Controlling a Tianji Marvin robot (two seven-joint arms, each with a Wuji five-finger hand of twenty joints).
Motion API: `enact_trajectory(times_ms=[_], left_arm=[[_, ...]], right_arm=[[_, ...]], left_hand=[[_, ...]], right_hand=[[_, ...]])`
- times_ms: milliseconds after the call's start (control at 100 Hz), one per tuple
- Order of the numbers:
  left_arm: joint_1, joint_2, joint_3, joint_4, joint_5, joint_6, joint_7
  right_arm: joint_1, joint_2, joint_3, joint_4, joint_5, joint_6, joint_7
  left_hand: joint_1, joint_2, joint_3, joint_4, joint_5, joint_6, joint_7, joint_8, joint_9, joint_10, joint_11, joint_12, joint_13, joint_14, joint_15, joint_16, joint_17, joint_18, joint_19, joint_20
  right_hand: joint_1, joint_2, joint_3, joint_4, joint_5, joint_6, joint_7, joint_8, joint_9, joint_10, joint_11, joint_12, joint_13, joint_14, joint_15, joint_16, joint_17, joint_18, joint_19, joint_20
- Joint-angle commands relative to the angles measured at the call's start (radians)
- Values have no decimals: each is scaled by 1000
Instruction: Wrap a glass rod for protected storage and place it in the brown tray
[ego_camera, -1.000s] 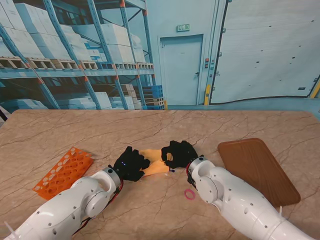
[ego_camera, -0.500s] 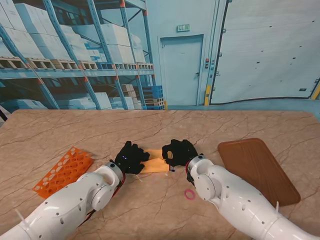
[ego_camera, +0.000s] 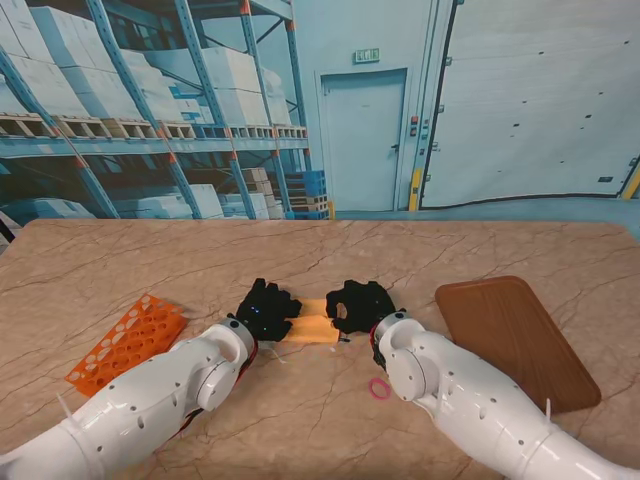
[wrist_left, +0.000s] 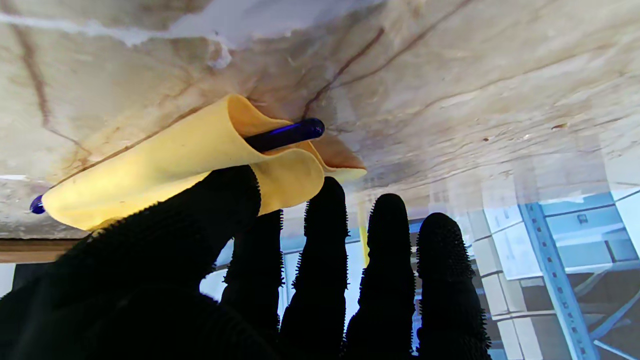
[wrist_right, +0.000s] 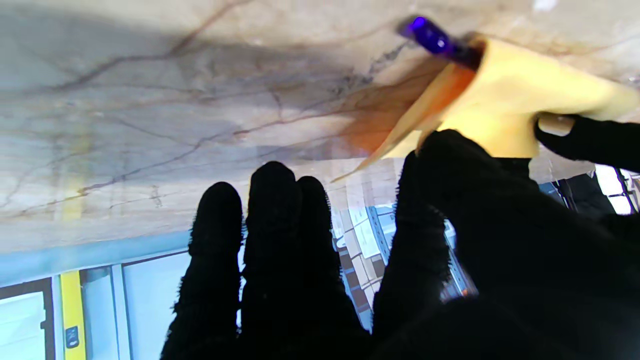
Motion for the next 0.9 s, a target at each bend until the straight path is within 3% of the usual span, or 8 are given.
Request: enact_trajectory(times_ms=[0, 70, 140, 190, 330, 560, 750, 890], left_arm=[[-5, -13, 9, 20, -2, 7, 6], [-17, -18, 29, 38, -5, 13, 18], [-26, -19, 42, 46, -4, 18, 19], [-28, -19, 46, 47, -5, 19, 15], [-31, -18, 51, 45, 1, 27, 12], [-13, -10, 34, 14, 17, 46, -6], [14, -13, -15, -15, 15, 32, 21], [5, -34, -24, 4, -32, 34, 42]], right_arm=[[6, -7, -8, 11, -6, 13, 1], [12, -6, -20, 20, -14, 21, -1], [17, -5, -28, 25, -24, 22, -3], [18, -4, -30, 27, -27, 21, -4], [14, -3, -21, 22, -37, 18, -16], [5, 0, 7, 10, -48, 14, -27], [10, 1, 19, 11, -50, 3, -34], [37, -1, -5, 32, -52, -1, -27]], left_hand=[[37, -1, -29, -18, -38, -10, -40, -34, -63, 11, -5, -42, -49, -17, -16, -19, -26, -19, -6, -17], [29, -11, -33, -20, -70, 2, -71, -34, -124, 12, 9, -161, -76, -19, -23, -29, -44, -24, -9, -35], [21, -32, -31, -19, -109, 24, -99, -43, -164, 17, -8, -187, -97, -22, -29, -32, -57, -27, -16, -40], [-5, -40, -6, -17, -134, 47, -142, -37, -186, 20, -13, -208, -109, -23, -32, -34, -65, -28, -19, -46], [-120, 30, 71, 87, -217, 125, -310, -11, -235, 31, -21, -226, -128, -16, -31, -33, -78, -29, -23, -53], [-134, -12, 87, 87, -324, 161, -448, -52, -290, 41, -51, -242, -145, -11, -38, -34, -91, -23, -35, -61], [-145, 33, 57, 86, -325, 158, -455, -58, -294, 43, -62, -251, -148, -12, -42, -34, -94, -25, -39, -62], [-141, 56, 38, 92, -331, 157, -458, -59, -302, 42, -76, -261, -156, -17, -51, -37, -100, -31, -47, -65]], right_hand=[[14, 15, 2, 7, -66, 28, -7, -10, -33, 26, 25, -7, -14, -6, 13, -12, -11, 7, 36, -10], [-15, 3, 24, 13, -128, 70, -30, -23, -47, 28, 34, -6, -14, -11, 16, -10, -11, 3, 45, -15], [-65, 8, 68, 42, -168, 130, -100, -9, -68, 30, 39, -9, -20, -16, 12, -10, -11, -1, 53, -27], [-96, 12, 89, 89, -181, 162, -160, 75, -83, 30, 42, -12, -23, -20, 9, -9, -11, -5, 58, -39], [-125, -12, 100, 109, -257, 224, -195, 106, -127, 32, 40, -14, -36, -29, 2, -11, -15, -11, 59, -43], [-155, -9, 92, 110, -298, 253, -207, 105, -165, 38, 35, -21, -41, -34, -2, -11, -18, -17, 62, -45], [-181, 3, 66, 108, -298, 261, -208, 104, -174, 41, 33, -27, -45, -34, -3, -11, -21, -18, 63, -47], [-196, 1, -26, 109, -317, 286, -229, 97, -201, 51, 31, -36, -51, -34, -4, -6, -27, -16, 69, -48]])
